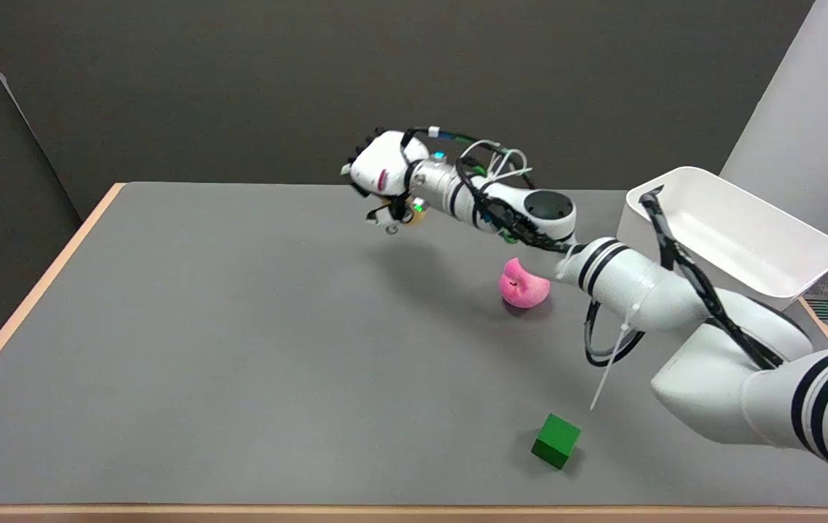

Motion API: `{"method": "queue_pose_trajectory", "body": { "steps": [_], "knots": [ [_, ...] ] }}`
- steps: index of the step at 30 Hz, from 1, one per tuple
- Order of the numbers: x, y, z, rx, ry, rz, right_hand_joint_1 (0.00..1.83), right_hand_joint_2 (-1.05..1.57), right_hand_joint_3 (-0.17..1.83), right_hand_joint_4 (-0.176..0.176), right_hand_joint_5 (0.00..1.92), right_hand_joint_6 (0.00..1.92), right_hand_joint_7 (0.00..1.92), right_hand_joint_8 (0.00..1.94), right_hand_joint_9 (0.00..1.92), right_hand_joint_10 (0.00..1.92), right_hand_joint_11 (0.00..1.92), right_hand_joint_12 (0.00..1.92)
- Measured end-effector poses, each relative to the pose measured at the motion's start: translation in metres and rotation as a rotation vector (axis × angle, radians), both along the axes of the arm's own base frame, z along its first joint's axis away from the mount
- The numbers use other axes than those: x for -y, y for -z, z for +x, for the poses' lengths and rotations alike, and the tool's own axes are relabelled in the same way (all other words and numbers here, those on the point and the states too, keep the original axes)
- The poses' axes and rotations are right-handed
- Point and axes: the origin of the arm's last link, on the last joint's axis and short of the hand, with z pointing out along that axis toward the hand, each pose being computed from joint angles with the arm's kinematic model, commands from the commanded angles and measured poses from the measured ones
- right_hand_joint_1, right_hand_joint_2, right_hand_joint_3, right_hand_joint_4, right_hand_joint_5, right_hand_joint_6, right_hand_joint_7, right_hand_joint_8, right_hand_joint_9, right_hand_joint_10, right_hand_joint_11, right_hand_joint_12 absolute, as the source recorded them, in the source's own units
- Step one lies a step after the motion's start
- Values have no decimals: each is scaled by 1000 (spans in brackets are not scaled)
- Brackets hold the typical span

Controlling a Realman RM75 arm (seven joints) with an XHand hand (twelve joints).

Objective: Place the yellow cup into the white box.

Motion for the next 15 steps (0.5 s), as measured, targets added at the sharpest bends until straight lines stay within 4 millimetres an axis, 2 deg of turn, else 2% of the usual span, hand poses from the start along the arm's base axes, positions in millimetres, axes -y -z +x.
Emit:
{"method": "queue_pose_trajectory", "body": {
  "steps": [9,15],
  "knots": [
    [9,-46,16,-65,-45,-118,1162,1174,203,-94,562,1650,843,1249,801,1227,733,1921],
    [12,-87,25,-104,-65,-211,1166,1162,218,-95,567,1636,853,1249,805,1227,744,1921]
  ]
}}
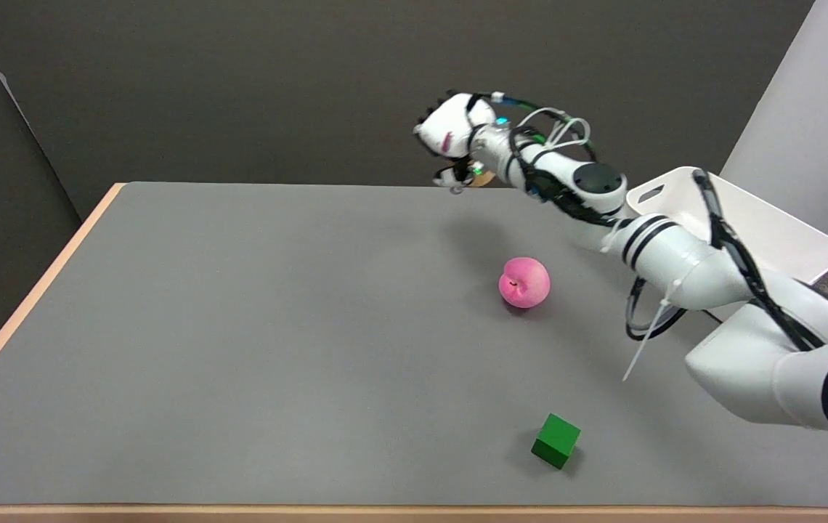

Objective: Place the yellow cup into the white box.

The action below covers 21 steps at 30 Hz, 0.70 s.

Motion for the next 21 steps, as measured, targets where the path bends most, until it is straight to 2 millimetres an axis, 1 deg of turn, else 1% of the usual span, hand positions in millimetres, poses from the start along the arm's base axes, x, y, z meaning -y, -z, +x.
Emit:
{"method": "queue_pose_trajectory", "body": {
  "steps": [4,9,15,21],
  "knots": [
    [-1,-27,6,-17,-13,-57,1167,1154,234,-98,565,1634,857,1257,808,1236,751,1920],
    [-4,-56,19,-40,-43,-116,1167,1151,240,-96,562,1618,857,1267,807,1223,744,1908],
    [-14,-95,41,-62,-93,-192,1168,1144,256,-98,563,1612,860,1292,813,1245,765,1914],
    [-30,-132,66,-73,-152,-270,1168,1152,238,-93,564,1599,854,1295,808,1239,777,1921]
  ]
}}
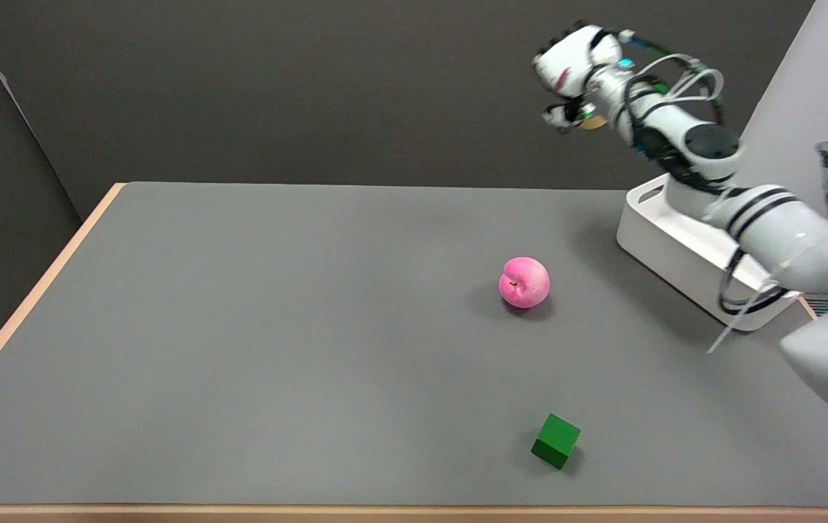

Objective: Place the yellow cup into the white box.

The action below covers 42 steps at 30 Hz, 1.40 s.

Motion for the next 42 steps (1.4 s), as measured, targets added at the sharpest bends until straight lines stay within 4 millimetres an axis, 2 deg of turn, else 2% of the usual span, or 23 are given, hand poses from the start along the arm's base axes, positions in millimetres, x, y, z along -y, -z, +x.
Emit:
{"method": "queue_pose_trajectory", "body": {
  "steps": [4,11,27,33,42],
  "knots": [
    [-15,-25,12,-2,-33,-56,1171,1144,249,-94,570,1590,859,1291,809,1240,771,1921],
    [-43,-64,17,9,-59,-156,1170,1135,263,-91,575,1588,864,1289,810,1241,768,1921],
    [-113,-153,-21,116,-10,-429,1170,1132,271,-91,575,1589,864,1288,809,1238,759,1921],
    [-128,-170,-33,149,9,-488,1169,1127,279,-88,578,1587,866,1284,809,1240,748,1921],
    [-137,-177,-50,192,34,-519,1165,1108,330,-87,573,1608,858,1303,784,1307,733,1921]
  ]
}}
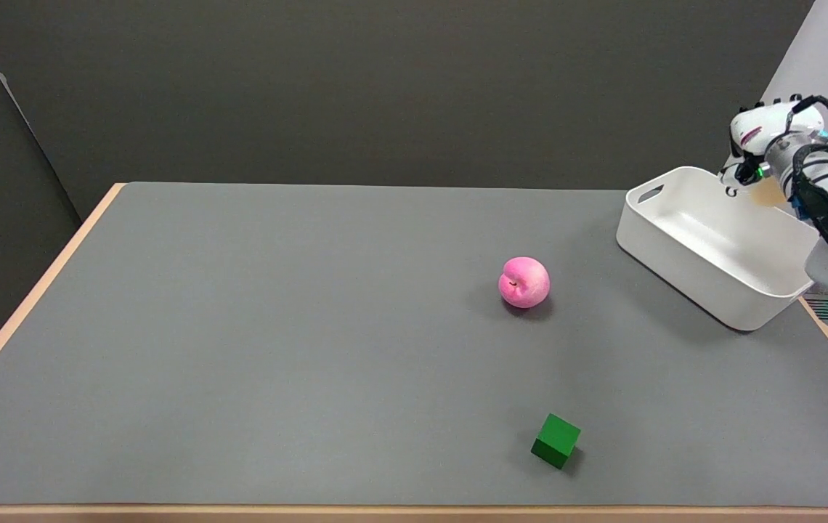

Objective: Place the yellow cup into the white box.

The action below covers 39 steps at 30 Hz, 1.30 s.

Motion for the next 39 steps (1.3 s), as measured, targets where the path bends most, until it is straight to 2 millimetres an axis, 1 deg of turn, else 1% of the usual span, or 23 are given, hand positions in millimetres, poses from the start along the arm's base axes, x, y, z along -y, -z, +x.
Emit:
{"method": "queue_pose_trajectory", "body": {
  "steps": [2,4,5,6,7,9,10,11,12,13,15,19,23,27,29,30,32,34,36,38,39],
  "knots": [
    [0,1,-5,15,3,0,1158,1131,297,-85,561,1635,842,1299,780,1305,708,1921],
    [-1,2,-10,28,5,2,1168,1221,142,-136,497,1625,829,1332,792,1227,583,1921],
    [0,3,-12,34,5,3,1059,1132,317,-89,416,1354,724,1128,718,1156,467,1907],
    [0,3,-14,42,5,5,812,890,781,42,268,764,497,660,547,1040,276,1875],
    [0,4,-16,49,5,5,666,792,938,83,184,501,377,456,443,934,226,1749],
    [0,6,-19,63,3,7,454,724,950,72,75,281,217,315,283,714,249,1366],
    [0,6,-21,69,1,7,373,669,988,74,40,174,132,277,217,646,201,1242],
    [0,7,-22,75,0,7,352,648,1017,75,17,104,79,220,157,604,167,1135],
    [0,8,-24,82,-2,9,389,659,1039,75,5,68,58,141,105,586,148,1045],
    [0,9,-25,91,-5,10,378,655,1030,76,-1,40,38,81,67,552,111,1013],
    [1,10,-27,109,-13,11,259,619,949,78,-1,-1,-1,-1,21,447,2,1062],
    [1,13,-32,150,-33,15,228,590,960,74,-1,-1,-1,-1,-1,328,-1,934],
    [2,17,-34,184,-53,25,223,576,945,71,-1,-1,-1,-1,-1,259,-1,879],
    [5,25,-30,205,-82,52,190,589,944,64,-1,-1,-1,-1,-1,216,-1,790],
    [8,31,-26,212,-100,73,153,652,885,60,-1,-1,-1,-1,-1,222,-1,713],
    [9,36,-22,217,-112,88,125,700,839,56,-1,0,-1,-1,-1,228,-1,665],
    [13,46,-16,225,-136,121,66,699,872,55,-1,33,-1,-1,-1,253,-1,657],
    [18,58,-9,235,-162,162,20,641,986,64,-1,108,-1,82,-1,322,-1,688],
    [22,73,-3,250,-189,216,76,652,1030,63,0,202,0,205,0,423,-1,797],
    [28,93,2,270,-215,279,5,621,1002,70,61,168,70,172,33,472,-1,859],
    [29,101,3,278,-223,307,-1,627,990,72,60,182,80,185,41,488,-1,863]
  ]
}}
